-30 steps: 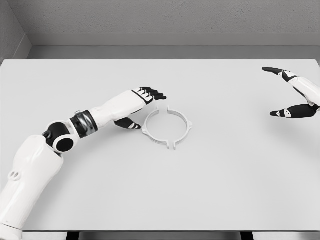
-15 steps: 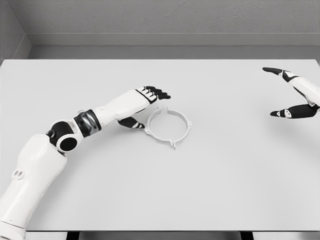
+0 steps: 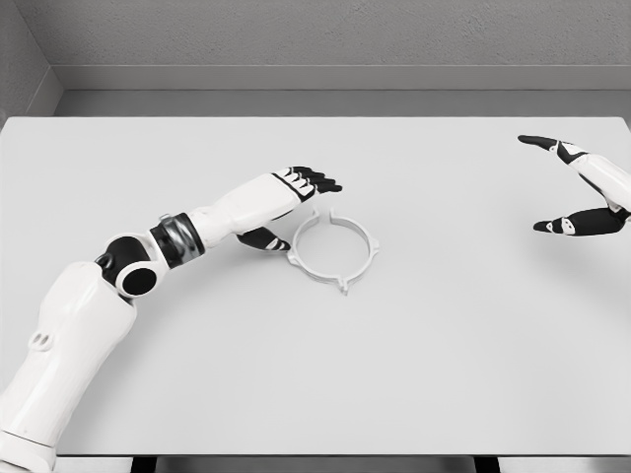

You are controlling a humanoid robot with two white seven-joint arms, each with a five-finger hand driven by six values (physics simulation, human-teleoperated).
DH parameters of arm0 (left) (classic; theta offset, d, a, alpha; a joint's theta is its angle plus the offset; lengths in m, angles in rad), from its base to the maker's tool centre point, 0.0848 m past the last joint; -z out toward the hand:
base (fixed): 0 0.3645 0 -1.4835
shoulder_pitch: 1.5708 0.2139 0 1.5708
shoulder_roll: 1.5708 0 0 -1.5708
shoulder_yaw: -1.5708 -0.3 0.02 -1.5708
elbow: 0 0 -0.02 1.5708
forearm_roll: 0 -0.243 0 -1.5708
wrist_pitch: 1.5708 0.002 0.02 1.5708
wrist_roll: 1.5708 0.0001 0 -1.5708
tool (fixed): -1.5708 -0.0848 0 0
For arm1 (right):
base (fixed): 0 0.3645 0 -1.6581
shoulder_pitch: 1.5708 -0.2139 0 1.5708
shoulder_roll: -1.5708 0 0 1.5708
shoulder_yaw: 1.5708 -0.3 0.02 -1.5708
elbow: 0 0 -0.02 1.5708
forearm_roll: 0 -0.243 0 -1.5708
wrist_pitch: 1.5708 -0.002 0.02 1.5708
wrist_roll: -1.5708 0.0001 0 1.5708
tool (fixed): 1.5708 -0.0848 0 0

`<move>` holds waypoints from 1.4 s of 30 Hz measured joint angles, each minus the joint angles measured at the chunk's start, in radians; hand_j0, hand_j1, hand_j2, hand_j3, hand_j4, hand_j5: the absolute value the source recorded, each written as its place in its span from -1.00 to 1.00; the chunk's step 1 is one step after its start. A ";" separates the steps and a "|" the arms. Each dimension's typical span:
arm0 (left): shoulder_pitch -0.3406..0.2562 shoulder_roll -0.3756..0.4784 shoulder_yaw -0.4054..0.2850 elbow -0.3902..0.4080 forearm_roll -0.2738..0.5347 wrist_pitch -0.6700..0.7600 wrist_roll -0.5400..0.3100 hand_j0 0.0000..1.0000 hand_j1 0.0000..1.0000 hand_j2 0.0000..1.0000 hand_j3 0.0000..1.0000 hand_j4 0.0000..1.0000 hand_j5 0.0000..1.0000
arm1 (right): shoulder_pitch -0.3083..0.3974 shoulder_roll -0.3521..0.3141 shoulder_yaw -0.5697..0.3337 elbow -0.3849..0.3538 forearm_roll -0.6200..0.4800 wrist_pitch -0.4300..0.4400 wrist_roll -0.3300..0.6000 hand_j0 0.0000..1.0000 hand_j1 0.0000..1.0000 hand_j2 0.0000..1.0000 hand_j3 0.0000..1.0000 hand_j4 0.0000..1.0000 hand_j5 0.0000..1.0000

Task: Assemble PVC drainage pipe clamps

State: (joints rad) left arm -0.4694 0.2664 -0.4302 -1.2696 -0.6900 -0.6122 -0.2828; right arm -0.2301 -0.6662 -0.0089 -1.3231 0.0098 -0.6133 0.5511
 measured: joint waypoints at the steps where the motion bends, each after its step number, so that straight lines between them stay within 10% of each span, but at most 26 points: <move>1: 0.000 -0.003 0.000 0.000 0.000 0.000 0.000 1.00 1.00 1.00 1.00 1.00 1.00 | 0.005 0.000 0.000 0.000 0.000 0.000 0.000 1.00 1.00 1.00 1.00 1.00 1.00; 42: -0.044 -0.043 -0.002 0.112 -0.001 0.000 0.000 1.00 1.00 1.00 1.00 1.00 1.00 | 0.014 -0.002 -0.003 -0.004 -0.005 0.000 -0.002 1.00 1.00 1.00 1.00 1.00 1.00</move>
State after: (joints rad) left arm -0.5139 0.2238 -0.4318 -1.1576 -0.6905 -0.6122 -0.2827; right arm -0.2163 -0.6677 -0.0121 -1.3275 0.0052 -0.6133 0.5496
